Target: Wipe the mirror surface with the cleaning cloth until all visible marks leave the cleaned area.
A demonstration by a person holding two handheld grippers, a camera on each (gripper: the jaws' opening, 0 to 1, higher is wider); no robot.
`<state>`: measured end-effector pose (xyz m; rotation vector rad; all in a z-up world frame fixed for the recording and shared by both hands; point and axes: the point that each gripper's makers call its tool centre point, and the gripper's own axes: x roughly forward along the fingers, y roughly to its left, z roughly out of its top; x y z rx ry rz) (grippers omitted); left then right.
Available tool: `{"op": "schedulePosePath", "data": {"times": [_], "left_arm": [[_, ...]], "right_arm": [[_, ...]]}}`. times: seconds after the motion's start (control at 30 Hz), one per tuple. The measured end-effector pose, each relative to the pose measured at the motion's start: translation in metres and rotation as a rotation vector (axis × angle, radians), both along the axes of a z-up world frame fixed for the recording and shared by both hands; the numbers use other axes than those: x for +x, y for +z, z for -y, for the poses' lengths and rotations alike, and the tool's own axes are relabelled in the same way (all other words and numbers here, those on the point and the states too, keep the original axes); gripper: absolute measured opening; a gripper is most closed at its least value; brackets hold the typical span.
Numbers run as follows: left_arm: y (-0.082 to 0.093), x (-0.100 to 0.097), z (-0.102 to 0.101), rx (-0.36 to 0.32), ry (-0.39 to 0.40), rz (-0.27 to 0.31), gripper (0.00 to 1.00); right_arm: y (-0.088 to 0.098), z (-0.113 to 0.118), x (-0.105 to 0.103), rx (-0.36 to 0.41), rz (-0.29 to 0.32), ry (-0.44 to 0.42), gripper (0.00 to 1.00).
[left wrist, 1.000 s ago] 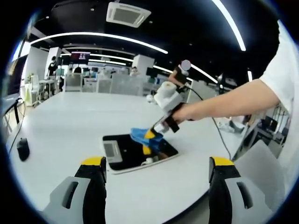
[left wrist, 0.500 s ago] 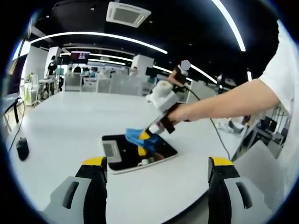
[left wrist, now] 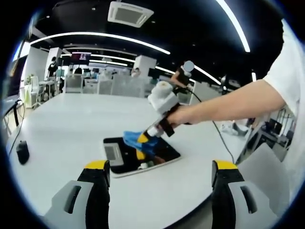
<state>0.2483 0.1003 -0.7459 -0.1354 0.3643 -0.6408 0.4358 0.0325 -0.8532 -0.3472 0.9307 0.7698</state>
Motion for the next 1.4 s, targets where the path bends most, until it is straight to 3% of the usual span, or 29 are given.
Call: {"op": "schedulePosePath", "data": {"times": [0.93, 1.4], "left_arm": [[0.0, -0.002, 0.002, 0.005, -0.016, 0.005, 0.88], [-0.003, -0.002, 0.001, 0.018, -0.011, -0.005, 0.93]], "right_arm": [[-0.001, -0.032, 0.006, 0.026, -0.008, 0.036, 0.03], [0.0, -0.049, 0.005, 0.043, -0.011, 0.057, 0.03]]}}
